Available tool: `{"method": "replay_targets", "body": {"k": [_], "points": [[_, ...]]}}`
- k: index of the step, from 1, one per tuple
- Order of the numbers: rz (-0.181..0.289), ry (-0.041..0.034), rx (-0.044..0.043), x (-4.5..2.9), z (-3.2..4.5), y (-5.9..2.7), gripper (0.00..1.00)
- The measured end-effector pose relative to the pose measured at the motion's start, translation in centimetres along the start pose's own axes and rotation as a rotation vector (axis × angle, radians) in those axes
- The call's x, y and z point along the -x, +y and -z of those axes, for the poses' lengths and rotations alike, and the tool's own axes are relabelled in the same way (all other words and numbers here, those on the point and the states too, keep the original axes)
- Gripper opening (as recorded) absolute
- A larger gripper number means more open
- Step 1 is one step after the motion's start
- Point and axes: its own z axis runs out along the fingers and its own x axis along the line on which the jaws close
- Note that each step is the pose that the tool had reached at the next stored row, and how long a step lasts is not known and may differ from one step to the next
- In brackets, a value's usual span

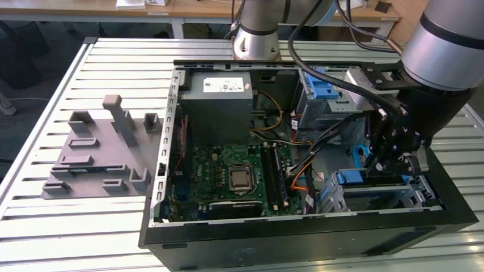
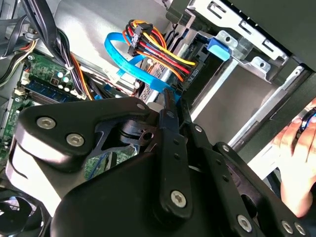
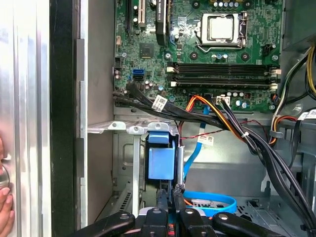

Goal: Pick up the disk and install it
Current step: 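Insert the second disk wire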

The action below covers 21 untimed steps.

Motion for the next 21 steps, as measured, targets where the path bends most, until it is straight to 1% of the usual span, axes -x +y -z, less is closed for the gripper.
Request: {"method": "replay_targets", "body": {"k": [2, 14, 15, 18, 21], "points": [[0.0, -0.0014, -0.0001, -0.02, -0.07, 0.0, 0.16], [0.0, -0.0015, 0.0, -0.15, -0.39, -0.04, 0.17], [0.0, -0.0018, 0.0, -0.15, -0.39, -0.04, 0.23], [0.0, -0.0032, -0.0001, -0.17, -0.3, -0.05, 0.23], [0.0, -0.003, 0.0, -0.18, 0.0, -0.06, 0.23]]}}
